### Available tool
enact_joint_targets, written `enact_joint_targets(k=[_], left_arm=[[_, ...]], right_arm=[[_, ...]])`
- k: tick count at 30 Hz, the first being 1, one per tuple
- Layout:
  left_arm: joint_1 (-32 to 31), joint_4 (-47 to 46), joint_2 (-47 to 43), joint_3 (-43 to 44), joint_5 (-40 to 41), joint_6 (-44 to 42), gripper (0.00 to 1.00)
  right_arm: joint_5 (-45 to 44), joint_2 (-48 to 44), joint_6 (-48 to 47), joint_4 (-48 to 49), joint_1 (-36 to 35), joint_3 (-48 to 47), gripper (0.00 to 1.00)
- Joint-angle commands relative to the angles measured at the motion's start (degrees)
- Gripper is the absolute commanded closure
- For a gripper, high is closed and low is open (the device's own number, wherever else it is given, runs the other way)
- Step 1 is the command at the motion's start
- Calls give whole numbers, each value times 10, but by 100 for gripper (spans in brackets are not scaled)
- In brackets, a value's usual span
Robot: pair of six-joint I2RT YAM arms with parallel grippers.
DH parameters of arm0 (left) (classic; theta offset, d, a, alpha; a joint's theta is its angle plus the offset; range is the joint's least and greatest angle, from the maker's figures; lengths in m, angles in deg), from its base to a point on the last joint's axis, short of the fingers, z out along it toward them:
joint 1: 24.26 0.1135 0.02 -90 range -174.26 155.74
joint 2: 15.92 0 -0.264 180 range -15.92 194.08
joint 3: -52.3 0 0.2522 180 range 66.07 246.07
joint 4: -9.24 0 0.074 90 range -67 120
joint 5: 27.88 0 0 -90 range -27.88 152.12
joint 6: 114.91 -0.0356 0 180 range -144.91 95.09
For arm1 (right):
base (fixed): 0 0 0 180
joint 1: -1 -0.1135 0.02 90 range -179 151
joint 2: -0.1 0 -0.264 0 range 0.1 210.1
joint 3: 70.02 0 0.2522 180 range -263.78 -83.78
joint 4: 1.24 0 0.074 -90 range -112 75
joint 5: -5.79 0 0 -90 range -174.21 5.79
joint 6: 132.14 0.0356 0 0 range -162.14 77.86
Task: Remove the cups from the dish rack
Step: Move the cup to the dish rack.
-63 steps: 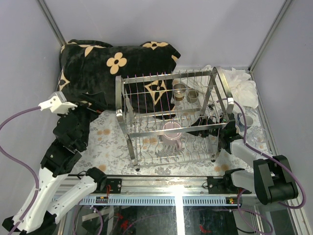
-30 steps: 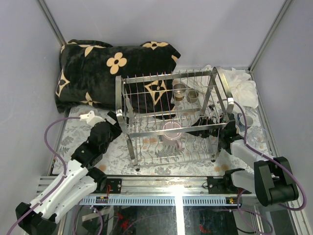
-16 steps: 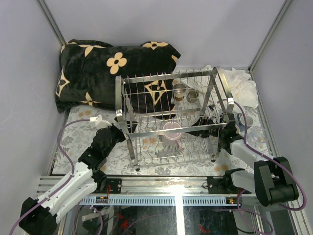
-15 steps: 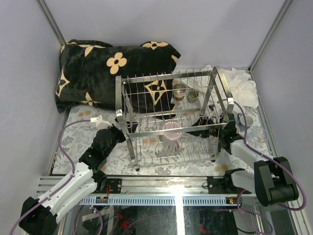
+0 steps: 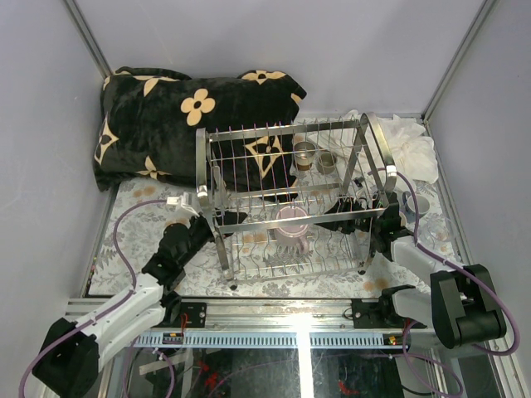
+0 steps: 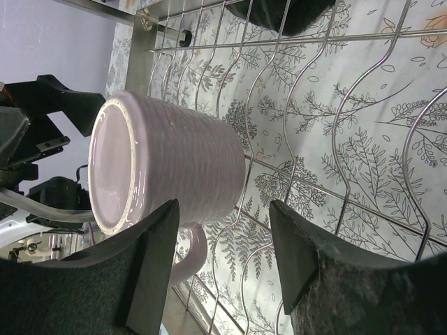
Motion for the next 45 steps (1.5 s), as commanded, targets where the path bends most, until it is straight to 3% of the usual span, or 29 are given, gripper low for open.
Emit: enact_joint_targets(k=[1,24,36,45], left_arm=[[5,-98,35,-4,-60,-22,9],[-18,-214,254,60,-134,-60,12],[-29,-265,358,104,-196,-91,20],[-31,-268,400,126,-199,-97,24]], right_arm=[[-3,8,-6,23,-12,-10,39],[-4,10,-6,29,-13,-10,38],[-8,15,-11,25,-12,-11,38],[-11,17,-11,25,-12,-12,38]])
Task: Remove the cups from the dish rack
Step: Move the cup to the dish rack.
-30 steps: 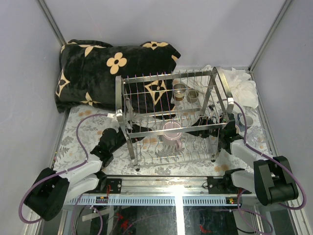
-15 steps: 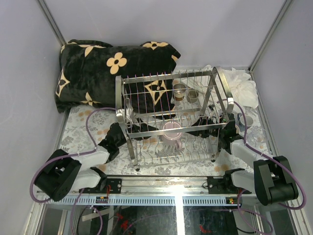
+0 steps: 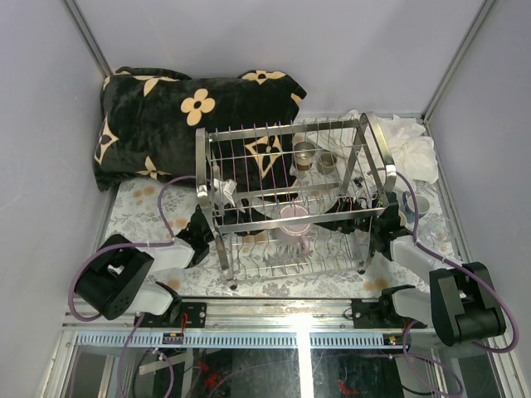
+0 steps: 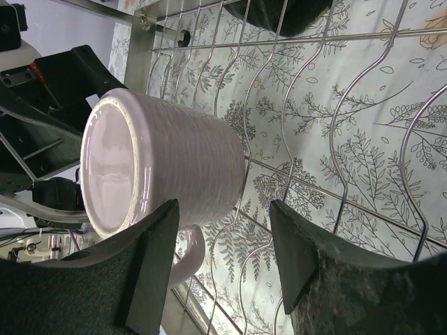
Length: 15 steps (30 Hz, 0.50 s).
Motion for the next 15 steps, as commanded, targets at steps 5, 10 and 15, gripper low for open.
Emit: enact_joint_targets(k=[5,10,15], left_arm=[[-6,-53,37,36,-16,-19,24],[-6,-52,40,35,-16,-23,24],[-6,-46,33,34,-12,-24,24]], right_arm=[[-10,7,-11,15,-12,-11,39],[-8,-6,-11,22,-12,-7,39],[2,-1,-8,33,-12,-5,39]])
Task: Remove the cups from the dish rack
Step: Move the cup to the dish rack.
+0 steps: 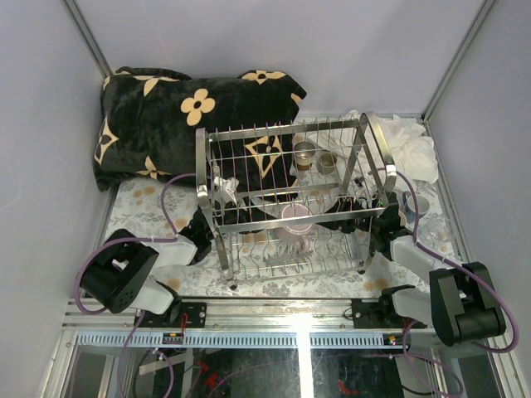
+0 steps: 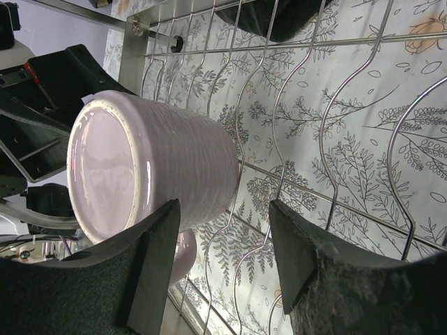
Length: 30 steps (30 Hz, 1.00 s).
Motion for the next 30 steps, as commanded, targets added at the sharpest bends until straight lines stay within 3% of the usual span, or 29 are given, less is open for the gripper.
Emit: enact_joint_targets(k=[1,19,30], left_arm=[[-6,-28,-4,13,-6,-16,24],[-6,6,-26,18,1,-25,23],[-6,58,-79,-2,55,-41,23]], right_arm=[[21,2,-1,40,-12,-5,40],[89,52,60,169,-14,-3,41],[101,49,85,224,-13,14,41]])
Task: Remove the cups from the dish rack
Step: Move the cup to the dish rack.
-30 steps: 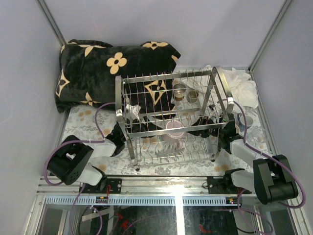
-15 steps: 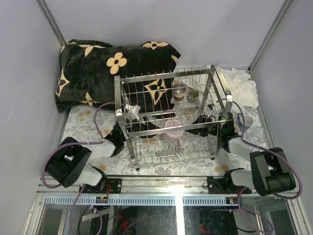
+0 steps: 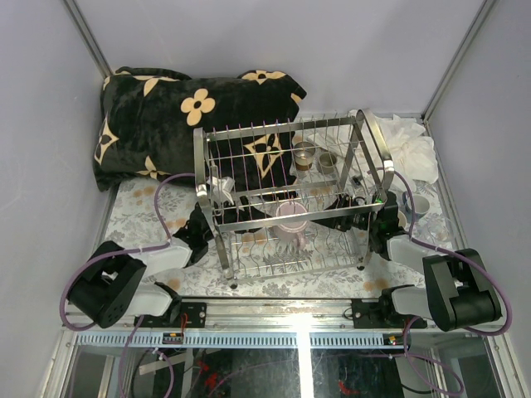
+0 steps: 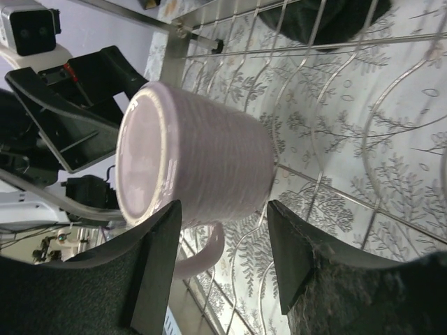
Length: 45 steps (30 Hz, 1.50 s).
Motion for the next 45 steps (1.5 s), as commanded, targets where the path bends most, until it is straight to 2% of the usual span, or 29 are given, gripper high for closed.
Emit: enact_joint_targets(k=[1,5,10,17,19,20,25,29,32,45], left_arm=[[-6,-16,-25,0,16,-14,23],[-6,-9,-28,0,18,-16,23],[-6,9,-16,7,21,-22,23],[-5,49,-23,6,59,-24,24],[-5,42,-32,0,64,-21,41],[-4,40,-34,-2,63,-16,46],[-1,30,-25,-1,53,-1,44],[2,9,-16,-4,34,13,53],[3,-5,0,1,16,19,76],[2,-43,70,18,-9,37,75]], right_arm=[[51,-1,25,95,-14,-3,41],[61,12,47,134,-14,2,41],[56,19,45,133,-15,4,41],[37,-4,18,83,-14,1,41],[35,-5,18,82,-14,1,41],[34,-5,18,81,-14,1,41],[31,-8,19,81,-14,3,41],[31,-12,16,76,-14,4,41],[30,-13,15,75,-15,5,41],[29,-17,13,70,-15,3,41]])
